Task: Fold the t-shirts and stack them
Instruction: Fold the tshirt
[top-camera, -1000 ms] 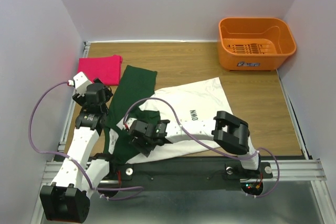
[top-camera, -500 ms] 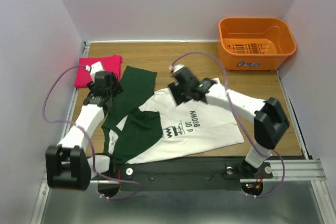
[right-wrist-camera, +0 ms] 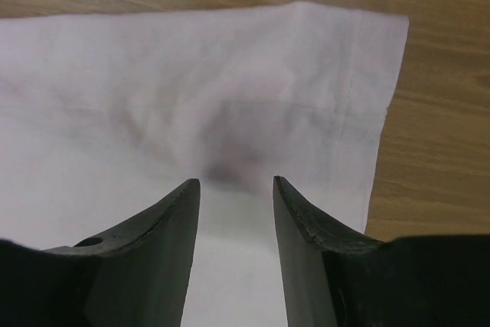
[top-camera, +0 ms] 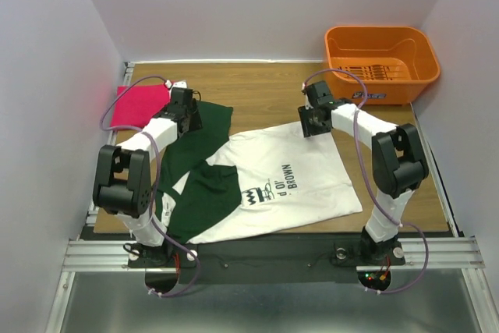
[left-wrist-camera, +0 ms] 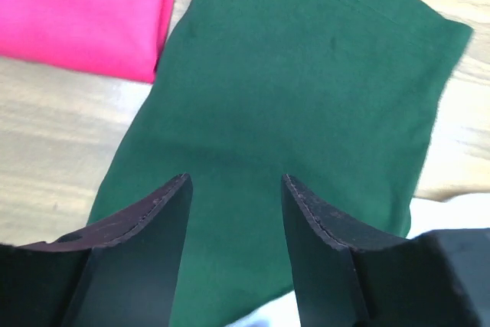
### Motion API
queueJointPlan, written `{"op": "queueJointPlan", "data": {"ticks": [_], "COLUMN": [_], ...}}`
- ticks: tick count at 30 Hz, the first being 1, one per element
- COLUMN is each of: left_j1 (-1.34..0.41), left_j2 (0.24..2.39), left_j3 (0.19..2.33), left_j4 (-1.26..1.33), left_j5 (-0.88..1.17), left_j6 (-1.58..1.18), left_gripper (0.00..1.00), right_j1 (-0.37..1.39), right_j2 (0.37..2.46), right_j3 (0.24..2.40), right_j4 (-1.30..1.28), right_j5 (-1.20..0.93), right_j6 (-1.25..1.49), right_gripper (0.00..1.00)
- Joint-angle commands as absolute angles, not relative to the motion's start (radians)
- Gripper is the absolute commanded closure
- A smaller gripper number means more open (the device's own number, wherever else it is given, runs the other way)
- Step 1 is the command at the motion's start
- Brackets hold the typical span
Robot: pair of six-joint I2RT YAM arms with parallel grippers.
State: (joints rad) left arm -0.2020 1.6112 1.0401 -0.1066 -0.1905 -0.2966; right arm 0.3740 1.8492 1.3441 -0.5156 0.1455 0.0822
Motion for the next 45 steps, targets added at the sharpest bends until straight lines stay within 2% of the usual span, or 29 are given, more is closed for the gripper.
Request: {"op": "queueJointPlan", "data": {"ticks": [1,10,11,15,21,22,25,27,31,34,39,42,45], "left_j1": [-0.196,-0.186,-0.183,-0.181,-0.183,-0.183,-0.181,-0.183,-0.183,-0.183,-0.186,-0.184,-0.186], "left_j2": [1.675,1.764,1.753,1.727,1.629,1.623,1.667,1.713,1.821,1.894,2.015,2.078,2.132], "left_j3": [1.109,1.105,1.085,1.095,1.126,1.129,1.176,1.251,1.379,1.462,1.578,1.632,1.676], "left_j4": [-0.140,-0.164,-0.164,-0.164,-0.114,-0.094,-0.038,-0.038,-0.043,-0.044,-0.043,-0.029,-0.029], "left_j5": [-0.207,-0.207,-0.207,-0.207,-0.207,-0.275,-0.243,-0.226,-0.193,-0.160,-0.092,-0.063,-0.012], "left_j6": [-0.298,-0.298,-0.298,-0.298,-0.298,-0.299,-0.230,-0.195,-0.164,-0.137,-0.088,-0.065,-0.061], "left_gripper": [0.39,0.39,0.39,0.39,0.39,0.24,0.16,0.15,0.17,0.23,0.33,0.38,0.41], "right_j1": [0.334,0.246,0.166,0.150,0.152,0.150,0.150,0.152,0.152,0.152,0.150,0.150,0.152], "right_j2": [1.842,1.723,1.668,1.641,1.586,1.580,1.562,1.554,1.536,1.529,1.539,1.552,1.555], "right_j3": [1.271,1.034,0.970,0.972,1.087,1.113,1.140,1.141,1.120,1.101,1.086,1.086,1.081], "right_j4": [-0.480,-0.480,-0.483,-0.480,-0.471,-0.468,-0.459,-0.456,-0.440,-0.434,-0.425,-0.423,-0.423], "right_j5": [0.123,0.176,0.182,0.140,0.087,0.087,0.074,0.069,0.069,0.072,0.074,0.034,0.032], "right_j6": [0.143,0.281,0.317,0.304,0.275,0.270,0.273,0.275,0.279,0.278,0.284,0.291,0.293], "right_gripper": [0.51,0.51,0.51,0.50,0.47,0.47,0.46,0.45,0.43,0.38,0.16,0.11,0.10]}}
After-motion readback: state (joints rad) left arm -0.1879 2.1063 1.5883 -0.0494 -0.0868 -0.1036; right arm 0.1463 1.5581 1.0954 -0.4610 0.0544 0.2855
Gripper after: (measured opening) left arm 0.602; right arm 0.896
